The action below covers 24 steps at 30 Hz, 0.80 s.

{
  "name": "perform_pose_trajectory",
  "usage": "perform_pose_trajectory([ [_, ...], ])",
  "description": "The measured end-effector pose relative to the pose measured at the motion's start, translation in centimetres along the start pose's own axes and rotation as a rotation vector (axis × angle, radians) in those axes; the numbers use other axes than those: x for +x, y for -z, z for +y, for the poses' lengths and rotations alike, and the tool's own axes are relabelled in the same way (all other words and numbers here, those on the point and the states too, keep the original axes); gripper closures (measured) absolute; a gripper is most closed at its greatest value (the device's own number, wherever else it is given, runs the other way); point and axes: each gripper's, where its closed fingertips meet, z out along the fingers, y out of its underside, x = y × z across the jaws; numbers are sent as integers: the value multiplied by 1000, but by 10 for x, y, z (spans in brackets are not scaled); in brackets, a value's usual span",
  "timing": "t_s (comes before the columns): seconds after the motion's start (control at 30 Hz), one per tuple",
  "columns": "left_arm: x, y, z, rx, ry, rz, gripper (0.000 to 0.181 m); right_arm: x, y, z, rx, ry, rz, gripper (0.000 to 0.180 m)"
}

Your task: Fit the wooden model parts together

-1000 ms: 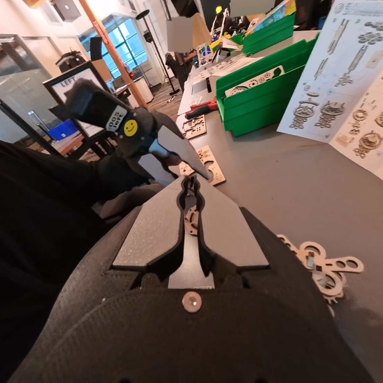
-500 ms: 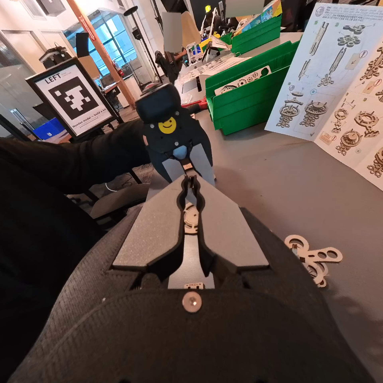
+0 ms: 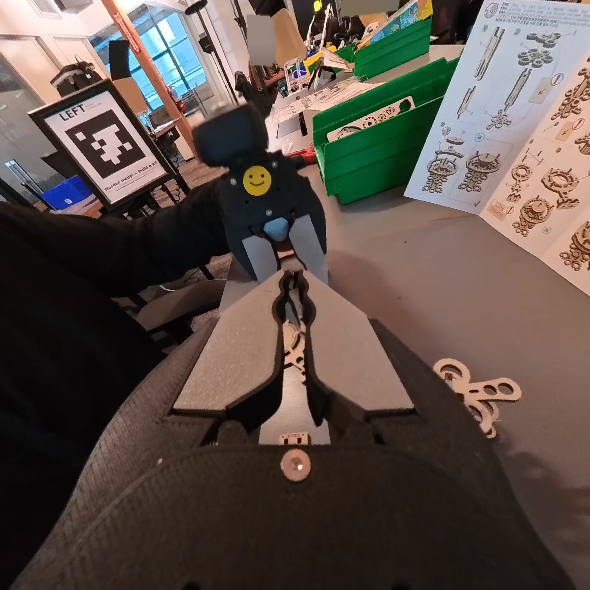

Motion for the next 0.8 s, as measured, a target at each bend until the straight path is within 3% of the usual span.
perform_pose_trajectory([
  [0.23,-37,32,-69,334,-128,-237,160,5,7,-16,101,62,60,179],
  [0.47,-46,44,-101,594,-211,-505,168,18,22,-39,293,14,132,179],
  [0.6,-47,32,-91,496,-313,-630,166,17,19,-41,319,-2,116,179],
  [0.8,-46,49,-101,607,-319,-709,172,20,17,-37,307,-11,124,179],
])
